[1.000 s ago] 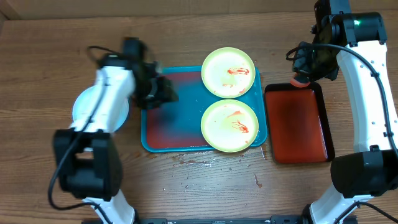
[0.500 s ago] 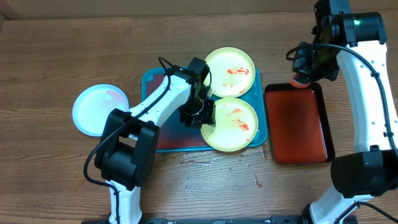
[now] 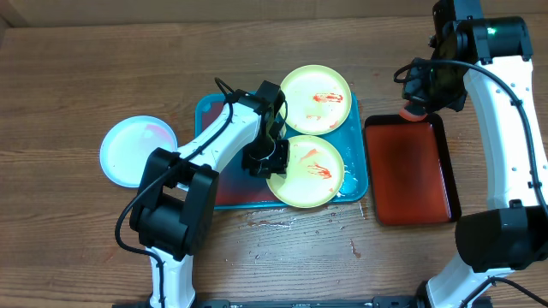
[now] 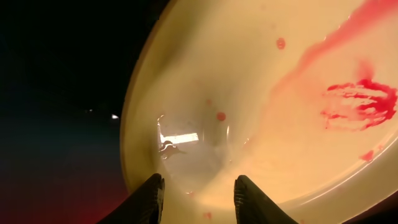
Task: Clean dirty plates on tray and stack at the side
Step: 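Grasp the lower yellow plate rim with left gripper and pull it left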
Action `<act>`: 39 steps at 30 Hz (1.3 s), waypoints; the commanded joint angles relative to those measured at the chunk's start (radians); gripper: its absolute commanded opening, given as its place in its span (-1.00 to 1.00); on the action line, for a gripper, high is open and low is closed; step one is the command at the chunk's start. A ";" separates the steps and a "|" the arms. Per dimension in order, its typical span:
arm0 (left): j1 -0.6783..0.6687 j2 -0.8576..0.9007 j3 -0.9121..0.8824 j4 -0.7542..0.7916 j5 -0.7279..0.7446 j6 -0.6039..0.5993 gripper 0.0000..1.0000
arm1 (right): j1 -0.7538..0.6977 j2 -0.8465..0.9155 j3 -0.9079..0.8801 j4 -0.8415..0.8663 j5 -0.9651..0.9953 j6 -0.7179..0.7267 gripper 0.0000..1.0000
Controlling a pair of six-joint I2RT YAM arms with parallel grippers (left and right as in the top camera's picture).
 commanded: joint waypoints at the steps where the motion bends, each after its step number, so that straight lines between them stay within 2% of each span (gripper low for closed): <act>1: 0.005 0.008 -0.003 -0.010 -0.073 0.037 -0.22 | -0.005 -0.021 0.004 0.003 -0.005 0.005 -0.92; 7: 0.012 0.007 0.033 -0.005 -0.097 0.104 -0.26 | -0.005 -0.021 0.004 0.005 -0.005 0.005 -0.92; 13: 0.013 0.007 0.244 -0.110 -0.220 0.123 -0.29 | -0.005 -0.021 0.004 0.003 -0.005 0.005 -0.92; 15: 0.013 0.007 0.304 -0.164 -0.259 0.117 -0.27 | -0.005 -0.021 0.004 0.003 -0.005 0.005 -0.92; 18: 0.013 0.007 0.348 -0.271 -0.268 0.029 -0.24 | -0.005 -0.021 0.004 0.004 -0.006 0.005 -0.92; 23: -0.005 0.009 0.285 -0.339 -0.240 -0.023 -0.23 | -0.005 -0.021 0.004 0.018 -0.019 0.005 -0.92; 29: -0.026 0.009 0.120 -0.224 -0.231 -0.057 -0.25 | -0.005 -0.021 0.004 0.029 -0.023 0.004 -0.92; 36: -0.026 0.009 0.005 -0.097 -0.188 -0.068 -0.53 | -0.005 -0.021 0.004 0.029 -0.023 0.004 -0.92; 39: -0.024 0.009 -0.002 -0.065 -0.203 -0.063 -0.71 | -0.005 -0.021 0.004 0.029 -0.024 0.004 -0.92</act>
